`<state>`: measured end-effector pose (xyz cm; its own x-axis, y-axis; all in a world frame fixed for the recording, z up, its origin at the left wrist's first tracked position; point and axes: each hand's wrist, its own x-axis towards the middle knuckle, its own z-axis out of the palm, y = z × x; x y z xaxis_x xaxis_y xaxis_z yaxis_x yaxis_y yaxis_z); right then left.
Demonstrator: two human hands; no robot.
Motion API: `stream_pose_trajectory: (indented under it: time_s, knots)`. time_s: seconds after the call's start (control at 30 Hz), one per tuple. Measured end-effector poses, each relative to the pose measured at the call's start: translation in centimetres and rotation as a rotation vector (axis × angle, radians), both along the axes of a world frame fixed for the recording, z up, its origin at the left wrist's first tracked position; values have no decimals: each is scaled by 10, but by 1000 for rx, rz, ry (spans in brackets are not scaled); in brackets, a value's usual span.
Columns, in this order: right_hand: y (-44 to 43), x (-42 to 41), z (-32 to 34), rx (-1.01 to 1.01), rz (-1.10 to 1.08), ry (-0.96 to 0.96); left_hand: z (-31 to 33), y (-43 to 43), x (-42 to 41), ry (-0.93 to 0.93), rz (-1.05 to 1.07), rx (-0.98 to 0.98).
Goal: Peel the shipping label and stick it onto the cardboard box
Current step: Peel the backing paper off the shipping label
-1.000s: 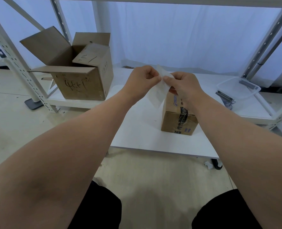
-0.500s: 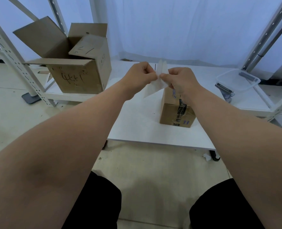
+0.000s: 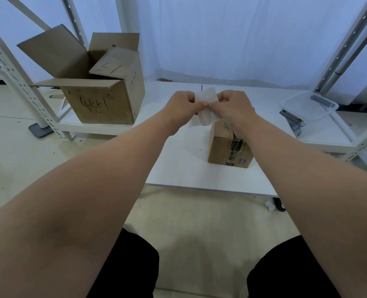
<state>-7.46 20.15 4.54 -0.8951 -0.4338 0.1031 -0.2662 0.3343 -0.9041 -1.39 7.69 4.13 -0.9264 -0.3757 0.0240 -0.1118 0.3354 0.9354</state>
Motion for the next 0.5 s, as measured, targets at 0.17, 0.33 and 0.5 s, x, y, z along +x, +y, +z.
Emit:
stream_pose_trajectory:
  time_s: [0.17, 0.33, 0.5]
  knots:
    - [1, -2, 2, -72, -2, -82, 2, -1, 1, 48, 11, 5]
    - [5, 0, 4, -129, 37, -77, 5, 2, 5, 90, -39, 23]
    - [6, -3, 2, -110, 3, -64, 5, 1, 5, 29, -16, 11]
